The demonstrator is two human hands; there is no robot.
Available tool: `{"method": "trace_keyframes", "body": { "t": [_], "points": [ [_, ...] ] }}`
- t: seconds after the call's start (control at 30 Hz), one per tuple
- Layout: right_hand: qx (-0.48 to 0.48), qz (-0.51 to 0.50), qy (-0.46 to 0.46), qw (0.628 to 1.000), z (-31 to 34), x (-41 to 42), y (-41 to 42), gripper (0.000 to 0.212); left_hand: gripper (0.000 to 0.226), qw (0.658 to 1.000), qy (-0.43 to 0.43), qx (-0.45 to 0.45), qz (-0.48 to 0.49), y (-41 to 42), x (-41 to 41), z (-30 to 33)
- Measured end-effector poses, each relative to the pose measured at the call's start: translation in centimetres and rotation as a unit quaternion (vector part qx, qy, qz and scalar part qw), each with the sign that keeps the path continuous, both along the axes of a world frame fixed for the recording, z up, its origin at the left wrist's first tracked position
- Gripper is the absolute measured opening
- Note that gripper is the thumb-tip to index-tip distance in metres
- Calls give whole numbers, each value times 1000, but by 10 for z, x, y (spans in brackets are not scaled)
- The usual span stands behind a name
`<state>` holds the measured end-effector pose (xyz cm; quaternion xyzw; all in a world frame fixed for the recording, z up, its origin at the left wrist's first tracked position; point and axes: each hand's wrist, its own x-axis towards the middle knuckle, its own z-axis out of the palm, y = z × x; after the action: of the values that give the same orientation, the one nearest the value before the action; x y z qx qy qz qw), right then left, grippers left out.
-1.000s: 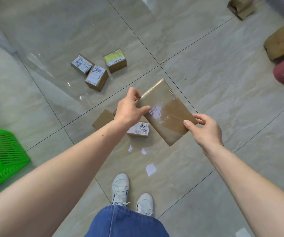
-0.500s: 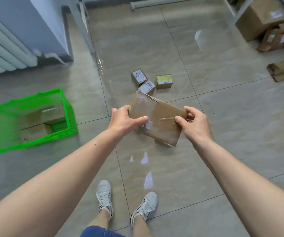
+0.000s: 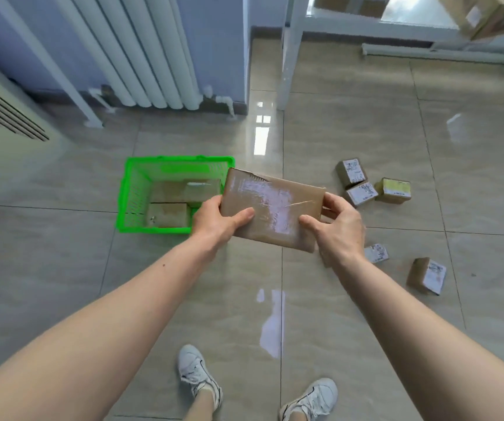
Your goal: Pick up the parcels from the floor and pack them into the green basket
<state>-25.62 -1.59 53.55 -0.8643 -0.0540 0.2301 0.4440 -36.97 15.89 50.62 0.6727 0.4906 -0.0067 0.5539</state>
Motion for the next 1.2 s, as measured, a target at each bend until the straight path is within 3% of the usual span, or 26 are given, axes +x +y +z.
{"method": "trace_keyframes", "body": {
  "t": [0.1, 0.2, 0.3, 0.5, 0.73, 0.9, 1.03, 1.2],
  "points": [
    [17, 31, 33, 999, -11, -27, 62, 82, 49, 1000, 8, 7, 24, 53, -26, -7],
    [2, 62, 59, 996, -23, -45, 109, 92, 51, 999, 22, 30, 24, 98, -42, -18],
    [-16, 66, 57, 996, -36, -49, 146, 90, 58, 998, 40, 37, 10, 134, -48, -32],
    [-34, 81, 84, 993, -68, -28, 213, 65, 48, 998, 59, 32, 9, 196, -39, -57],
    [-53, 108, 100, 988, -128, 1, 278, 77, 58, 1000, 18, 3, 22, 254, -16, -107],
    [-88, 106, 112, 984, -200, 9, 297, 102, 68, 999, 12, -37, -11, 277, -9, -183],
    [-115, 123, 106, 980, -275, 6, 311, 110, 103, 998, 27, -49, -36, 283, -6, -258],
    [-192, 154, 84, 966, -364, 4, 317, 109, 111, 991, 80, -79, -67, 289, -12, -356]
  ]
}}
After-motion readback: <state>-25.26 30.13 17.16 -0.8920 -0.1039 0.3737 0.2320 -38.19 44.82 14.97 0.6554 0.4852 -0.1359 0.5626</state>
